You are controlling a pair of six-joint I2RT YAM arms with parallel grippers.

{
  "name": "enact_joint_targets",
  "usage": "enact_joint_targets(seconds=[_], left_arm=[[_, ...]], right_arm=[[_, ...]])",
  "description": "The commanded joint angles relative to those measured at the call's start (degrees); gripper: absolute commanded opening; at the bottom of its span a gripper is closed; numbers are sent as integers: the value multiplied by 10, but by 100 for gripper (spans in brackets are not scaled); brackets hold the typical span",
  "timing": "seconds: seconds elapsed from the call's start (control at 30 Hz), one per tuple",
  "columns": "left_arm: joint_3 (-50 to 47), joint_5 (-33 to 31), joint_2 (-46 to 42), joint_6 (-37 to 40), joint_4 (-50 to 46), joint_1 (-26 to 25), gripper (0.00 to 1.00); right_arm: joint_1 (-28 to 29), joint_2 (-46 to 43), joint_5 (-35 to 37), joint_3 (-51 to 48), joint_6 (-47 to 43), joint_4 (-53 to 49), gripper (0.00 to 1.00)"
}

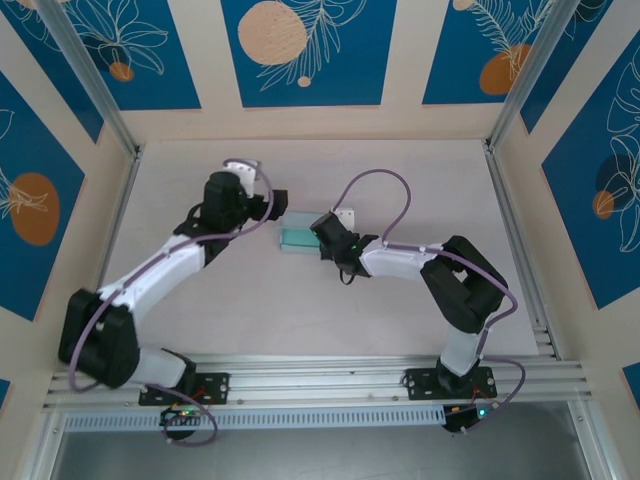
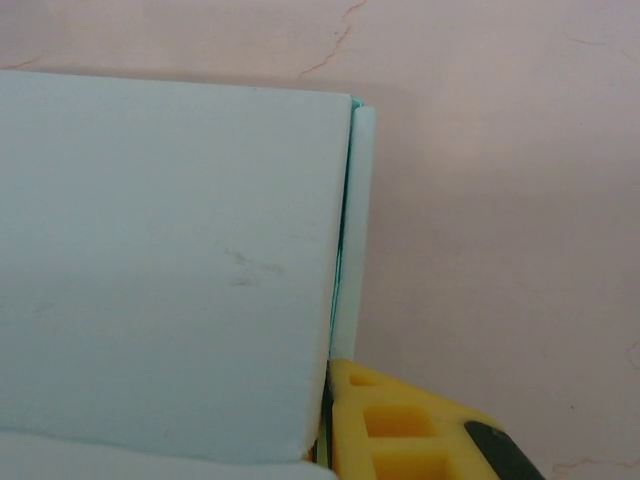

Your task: Fold the paper box

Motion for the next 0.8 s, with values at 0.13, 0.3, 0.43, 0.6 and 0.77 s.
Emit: enact_joint_targets(seconds=[0.13,0.3,0.43,0.6,0.77], left_arm=[[126,43,160,65,-124,-13,90],[137,51,225,63,-135,-22,86],[122,47,246,47,-120,-22,84],[101,42,264,26,-94,-23,83],[71,27,275,-1,-49,-23,82]], right_arm=[[10,21,14,7,-1,-49,13],[15,17,22,6,0,-66,18],[20,14,26,5,-3,-76,23],[28,-3,21,-2,-10,-83,37],[40,-33,15,-17,-10,-96,55]])
